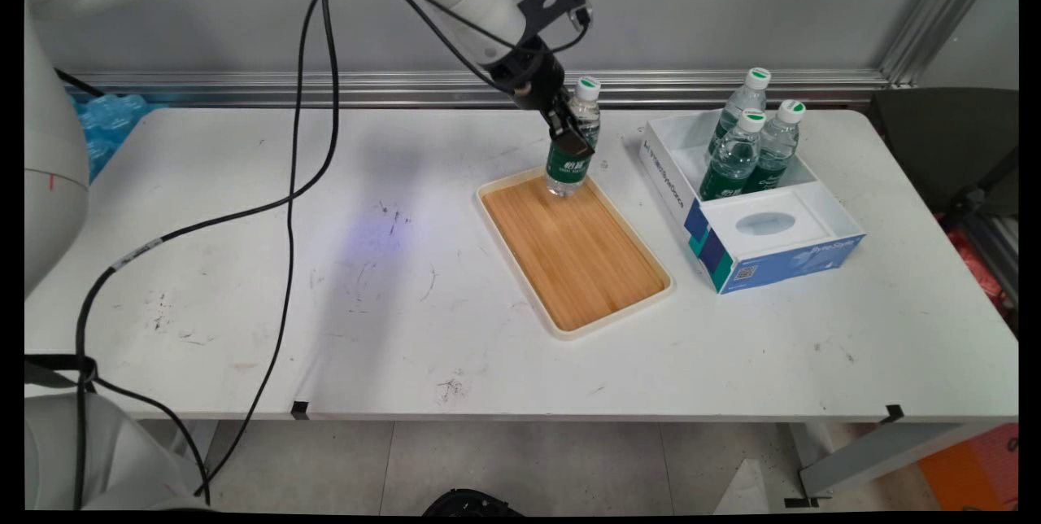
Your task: Place the picked object on the tray
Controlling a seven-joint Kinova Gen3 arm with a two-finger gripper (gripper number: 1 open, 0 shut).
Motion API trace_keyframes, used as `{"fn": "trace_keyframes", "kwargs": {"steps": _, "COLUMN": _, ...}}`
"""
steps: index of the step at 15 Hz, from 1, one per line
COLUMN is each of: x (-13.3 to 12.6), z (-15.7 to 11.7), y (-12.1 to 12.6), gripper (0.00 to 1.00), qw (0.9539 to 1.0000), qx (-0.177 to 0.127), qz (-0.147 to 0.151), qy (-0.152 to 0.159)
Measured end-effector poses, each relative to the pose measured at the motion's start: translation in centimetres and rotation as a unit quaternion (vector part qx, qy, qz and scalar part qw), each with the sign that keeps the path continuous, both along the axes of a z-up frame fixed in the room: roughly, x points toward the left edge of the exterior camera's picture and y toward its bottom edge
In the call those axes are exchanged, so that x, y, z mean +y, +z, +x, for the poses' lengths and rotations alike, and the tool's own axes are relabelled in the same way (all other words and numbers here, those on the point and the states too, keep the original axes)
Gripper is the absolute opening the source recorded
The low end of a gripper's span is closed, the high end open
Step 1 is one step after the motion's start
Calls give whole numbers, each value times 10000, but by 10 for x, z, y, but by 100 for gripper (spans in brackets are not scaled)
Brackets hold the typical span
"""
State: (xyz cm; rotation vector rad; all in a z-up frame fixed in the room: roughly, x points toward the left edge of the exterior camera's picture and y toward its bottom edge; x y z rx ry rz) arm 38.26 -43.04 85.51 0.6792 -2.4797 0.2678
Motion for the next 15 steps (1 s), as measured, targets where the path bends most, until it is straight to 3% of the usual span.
{"fn": "trace_keyframes", "kwargs": {"steps": 11, "x": 2, "z": -1, "y": -34, "gripper": 0, "qw": 9998, "qx": 135, "qz": -41, "qy": 114}}
{"fn": "trace_keyframes", "kwargs": {"steps": 12, "x": 3, "z": -1, "y": -35, "gripper": 100, "qw": 9998, "qx": 146, "qz": -45, "qy": 116}}
{"fn": "trace_keyframes", "kwargs": {"steps": 15, "x": 4, "z": 1, "y": -38, "gripper": 100, "qw": 9998, "qx": 155, "qz": -40, "qy": 117}}
